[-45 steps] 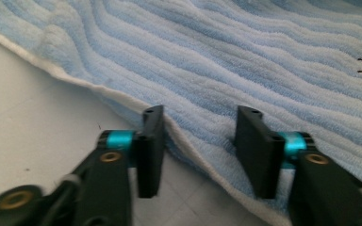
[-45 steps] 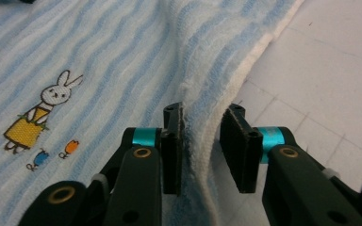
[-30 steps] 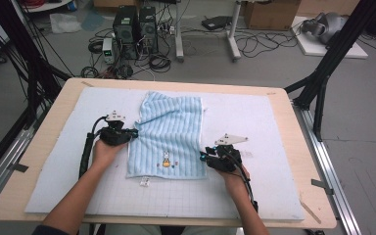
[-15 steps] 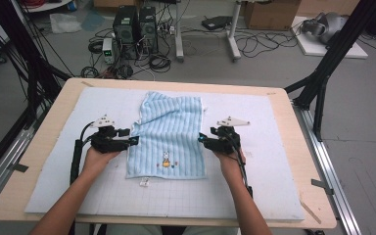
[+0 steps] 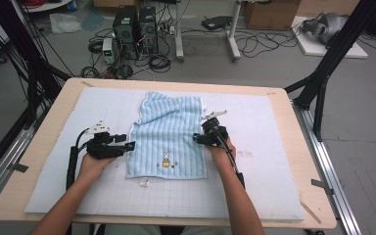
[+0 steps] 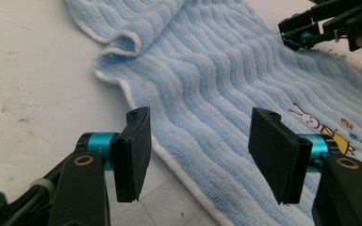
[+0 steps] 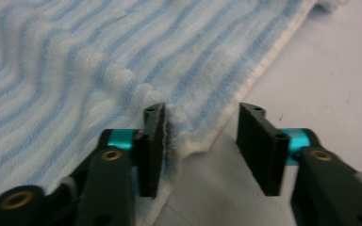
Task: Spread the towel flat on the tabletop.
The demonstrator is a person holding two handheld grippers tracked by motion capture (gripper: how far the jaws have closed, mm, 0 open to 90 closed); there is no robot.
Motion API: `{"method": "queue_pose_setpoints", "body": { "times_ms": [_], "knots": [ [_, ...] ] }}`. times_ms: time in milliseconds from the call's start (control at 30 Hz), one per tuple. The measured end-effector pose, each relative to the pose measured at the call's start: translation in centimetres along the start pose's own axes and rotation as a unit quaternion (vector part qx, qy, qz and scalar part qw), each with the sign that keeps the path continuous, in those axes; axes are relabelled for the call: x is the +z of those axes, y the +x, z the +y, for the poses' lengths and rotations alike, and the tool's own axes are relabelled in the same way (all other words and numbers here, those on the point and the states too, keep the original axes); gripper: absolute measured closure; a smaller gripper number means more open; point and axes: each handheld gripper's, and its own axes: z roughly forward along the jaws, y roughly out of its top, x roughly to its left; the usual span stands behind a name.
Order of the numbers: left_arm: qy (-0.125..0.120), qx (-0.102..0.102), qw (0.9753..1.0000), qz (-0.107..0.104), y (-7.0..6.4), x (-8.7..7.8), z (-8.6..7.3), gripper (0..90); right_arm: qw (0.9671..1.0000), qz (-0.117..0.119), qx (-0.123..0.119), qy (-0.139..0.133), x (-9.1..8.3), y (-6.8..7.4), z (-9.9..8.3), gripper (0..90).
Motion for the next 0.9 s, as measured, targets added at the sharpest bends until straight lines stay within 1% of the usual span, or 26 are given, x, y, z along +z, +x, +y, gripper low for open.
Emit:
{"method": "queue_pose_setpoints", "body": {
  "times_ms": [33,67,100,133,200,267,300,333,367,400,433,467,533,567,600,633,700,767,833,900],
  "knots": [
    [-0.002,0.002,1.0,0.001,0.0,0.0,0.0,40.4,0.9999,0.011,-0.008,0.0,-0.1,0.0,0.0,76.2],
    [-0.002,0.002,1.0,0.001,0.0,0.0,0.0,40.5,0.9998,0.009,-0.02,0.001,-0.1,0.1,0.1,81.7],
    [-0.003,0.002,1.0,0.0,0.0,0.0,0.0,40.8,0.9994,0.005,-0.034,0.001,-0.1,0.3,0.2,83.5],
    [-0.002,0.002,1.0,-0.003,0.0,0.0,0.0,42.2,0.9989,-0.008,-0.046,0.0,0.0,0.5,0.2,84.1],
    [0.002,0.003,1.0,-0.004,-0.1,0.1,-0.1,43.7,0.9979,-0.038,-0.052,-0.005,0.2,0.6,0.3,84.7],
    [0.002,0.003,1.0,-0.007,-0.2,0.1,-0.1,43.7,0.9956,-0.081,-0.046,-0.012,0.4,0.3,0.3,84.7],
    [0.003,0.006,1.0,-0.008,-0.2,0.2,-0.1,43.7,0.9943,-0.098,-0.041,-0.014,0.5,0.1,0.3,84.7],
    [0.005,0.007,0.9999,-0.01,-0.3,0.2,-0.1,43.8,0.9932,-0.11,-0.036,-0.016,0.6,-0.1,0.2,83.9],
    [0.005,0.008,0.9999,-0.01,-0.3,0.2,-0.1,43.7,0.9942,-0.104,-0.017,-0.02,0.6,-0.3,0.1,81.3],
    [0.005,0.008,0.9999,-0.013,-0.4,0.2,-0.1,43.7,0.9943,-0.104,-0.005,-0.022,0.5,-0.4,0.1,75.2],
    [0.007,0.008,0.9999,-0.014,-0.5,0.2,-0.2,43.6,0.9945,-0.102,-0.001,-0.024,0.3,-0.5,0.1,68.1],
    [0.008,0.009,0.9998,-0.017,-0.6,0.2,-0.2,43.6,0.9949,-0.096,0.009,-0.028,-0.1,-0.6,-0.1,63.1],
    [0.011,0.01,0.9997,-0.018,-0.8,0.3,-0.4,43.5,0.9944,-0.089,0.026,-0.051,-1.1,-0.9,-0.7,51.3],
    [0.015,0.009,0.9996,-0.021,-1.0,0.2,-0.4,43.6,0.9934,-0.085,0.041,-0.064,-1.7,-1.1,-1.1,44.9],
    [0.022,0.011,0.9994,-0.023,-1.1,0.2,-0.5,44.6,0.9922,-0.086,0.053,-0.074,-2.4,-1.2,-1.5,41.2],
    [0.027,0.014,0.9993,-0.023,-1.3,0.1,-0.7,45.4,0.9919,-0.082,0.063,-0.074,-3.0,-1.4,-1.9,38.8],
    [0.033,0.017,0.9991,-0.021,-1.9,-0.1,-1.0,45.3,0.9903,-0.077,0.072,-0.091,-4.4,-1.5,-2.9,38.2],
    [0.034,0.019,0.999,-0.023,-2.4,-0.4,-1.4,44.9,0.9903,-0.072,0.072,-0.095,-5.7,-1.3,-4.0,38.0],
    [0.036,0.025,0.9989,-0.018,-3.0,-0.7,-1.7,44.9,0.9921,-0.058,0.064,-0.091,-6.6,-0.9,-5.1,40.0],
    [0.035,0.02,0.999,-0.017,-3.4,-1.0,-1.9,45.0,0.9941,-0.047,0.054,-0.082,-7.4,-0.2,-6.1,43.1]
  ]
}}
